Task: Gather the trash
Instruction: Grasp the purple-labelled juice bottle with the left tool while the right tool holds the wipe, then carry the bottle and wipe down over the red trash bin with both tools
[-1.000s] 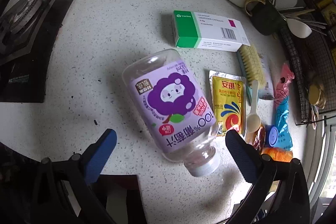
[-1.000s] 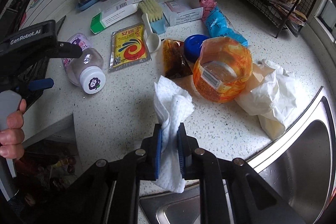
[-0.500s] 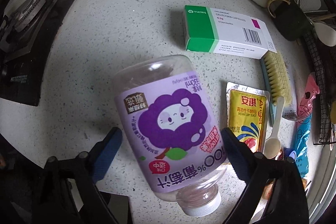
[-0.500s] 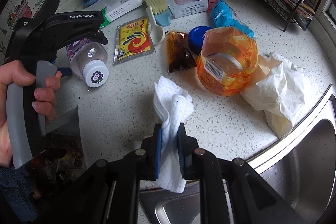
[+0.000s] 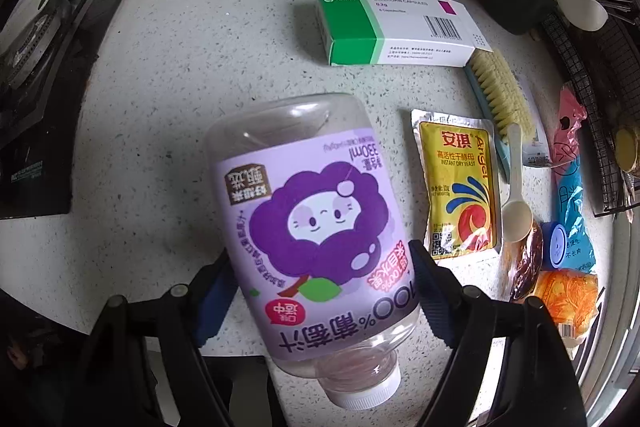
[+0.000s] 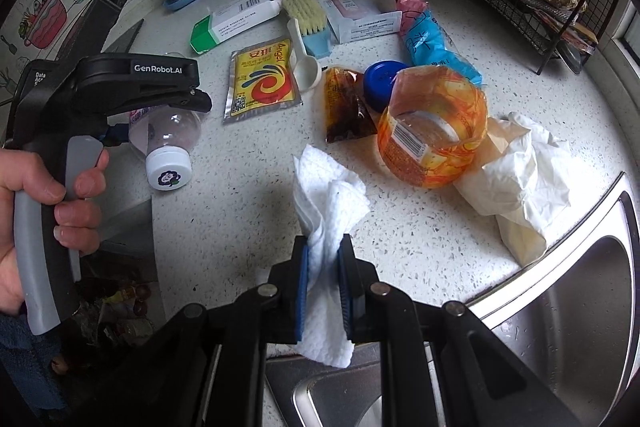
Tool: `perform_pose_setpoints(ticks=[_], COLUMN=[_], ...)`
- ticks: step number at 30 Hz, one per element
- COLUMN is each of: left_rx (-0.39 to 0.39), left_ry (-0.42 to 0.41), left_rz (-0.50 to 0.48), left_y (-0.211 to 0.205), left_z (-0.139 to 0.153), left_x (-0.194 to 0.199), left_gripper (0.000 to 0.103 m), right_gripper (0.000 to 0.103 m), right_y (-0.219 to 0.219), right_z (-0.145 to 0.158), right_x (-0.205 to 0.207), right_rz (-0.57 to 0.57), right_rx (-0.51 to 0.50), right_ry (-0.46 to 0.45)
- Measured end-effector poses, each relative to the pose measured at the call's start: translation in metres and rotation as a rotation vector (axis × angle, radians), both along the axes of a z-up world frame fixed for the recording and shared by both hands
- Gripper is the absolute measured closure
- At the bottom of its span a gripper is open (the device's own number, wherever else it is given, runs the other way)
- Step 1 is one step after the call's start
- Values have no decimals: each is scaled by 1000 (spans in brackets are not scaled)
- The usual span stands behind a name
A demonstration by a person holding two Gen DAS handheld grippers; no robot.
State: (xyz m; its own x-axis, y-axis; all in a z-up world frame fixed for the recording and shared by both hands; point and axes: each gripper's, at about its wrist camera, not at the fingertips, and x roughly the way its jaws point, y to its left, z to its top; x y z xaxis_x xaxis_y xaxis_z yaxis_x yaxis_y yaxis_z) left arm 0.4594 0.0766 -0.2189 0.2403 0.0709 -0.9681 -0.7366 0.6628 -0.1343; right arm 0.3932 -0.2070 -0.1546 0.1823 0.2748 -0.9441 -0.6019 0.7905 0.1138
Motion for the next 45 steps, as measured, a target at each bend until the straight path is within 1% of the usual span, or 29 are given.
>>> perform_pose_setpoints(ticks=[2, 4, 11, 17, 18, 23, 27, 30, 34, 39, 43, 45], left_rx=[19, 26, 66, 79, 83, 123, 126, 149, 152, 180, 190, 182], left_ry=[-6, -16, -42, -57, -64, -101, -143, -162, -184, -215, -225, -228], left_rz=[-24, -49, -151, -266, -289, -403, -453, -470, -458, -460, -491, -505], left_y=[-6, -20, -48, -71, -69, -83, -86, -87, -76, -68, -63, -61], left_z=[3, 11, 33, 55, 60, 84, 99, 108, 113, 119, 117, 111], left_x=[-2, -12, -36, -87, -102, -157, -208, -249, -306, -372, -413, -427], left_gripper=[25, 25, 26, 26, 26, 26, 27, 27, 27, 27, 27, 27], right_gripper=[91, 91, 91, 91, 91, 91, 91, 91, 91, 91, 91, 91], right_y=[-2, -4, -6, 0, 1, 12, 18, 25, 40, 56, 68, 73], right_z=[4, 7, 14, 22, 24, 40, 52, 57, 61, 68, 68, 63], right_x=[-1, -3, -12, -34, -39, -75, -112, -144, -189, -238, -271, -284], right_rz=[-3, -3, 16, 51, 57, 89, 84, 80, 97, 98, 100, 103], right_rx=[5, 9, 31, 42, 46, 59, 71, 79, 72, 85, 90, 83], right_ry=[-6, -13, -24, -26, -27, -52, -70, -79, -97, -122, -136, -138])
